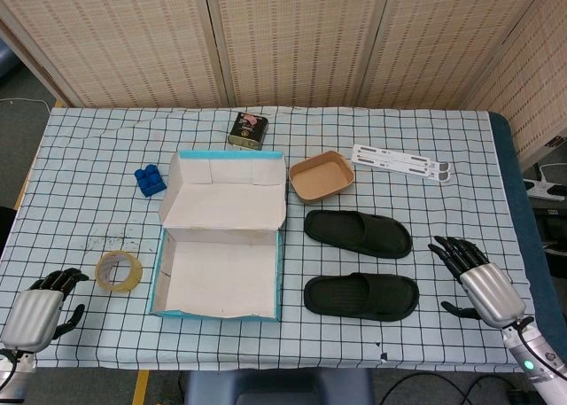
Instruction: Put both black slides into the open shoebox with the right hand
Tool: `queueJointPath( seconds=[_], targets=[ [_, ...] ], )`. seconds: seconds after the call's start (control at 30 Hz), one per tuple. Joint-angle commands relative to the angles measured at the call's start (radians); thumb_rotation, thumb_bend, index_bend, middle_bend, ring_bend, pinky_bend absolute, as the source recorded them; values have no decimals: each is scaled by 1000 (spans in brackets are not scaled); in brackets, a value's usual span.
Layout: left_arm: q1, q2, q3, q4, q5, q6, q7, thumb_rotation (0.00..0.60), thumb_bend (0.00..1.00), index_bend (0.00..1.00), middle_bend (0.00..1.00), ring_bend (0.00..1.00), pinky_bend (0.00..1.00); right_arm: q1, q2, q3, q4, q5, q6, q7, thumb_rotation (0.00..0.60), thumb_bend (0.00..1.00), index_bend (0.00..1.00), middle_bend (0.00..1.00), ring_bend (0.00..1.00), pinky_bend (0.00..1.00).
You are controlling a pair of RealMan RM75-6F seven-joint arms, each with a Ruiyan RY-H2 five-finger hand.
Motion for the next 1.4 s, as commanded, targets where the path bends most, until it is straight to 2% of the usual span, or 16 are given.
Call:
queueJointPath(
  seconds=[0.03,0.17,0.43,0.57,0.87,0.97,1.4],
  targets=[
    [-1,0,1,-1,2,-1,2,600,382,286,242,241,419,0,0,0,-2,4,-3,-2,600,76,0,0,0,85],
    [2,0,1,-5,0,2,8,600,382,285,242,241,419,0,-7,4,0,11,-2,-3,600,76,0,0,0,85],
    [2,0,3,-2,8,8,9,600,382,285,242,241,420,21,26,-32,-19,-32,-38,54,600,77,0,0,0,85],
    [-1,-4,-2,9,-10,-5,14,600,382,286,242,240,422,87,72,-92,-33,-88,-159,144,600,76,0,0,0,85],
    [3,-3,-6,2,-13,4,1,600,384,288,242,241,423,179,40,-140,-5,-140,-284,252,600,76,14,5,0,87],
    [2,-1,-7,1,-19,0,3,600,383,289,242,241,424,198,29,-136,-4,-136,-301,249,600,76,15,5,0,90],
    [5,2,-7,-4,-15,8,1,600,382,290,241,241,423,236,-59,-71,-25,-34,-373,93,600,76,14,5,0,90]
  ],
)
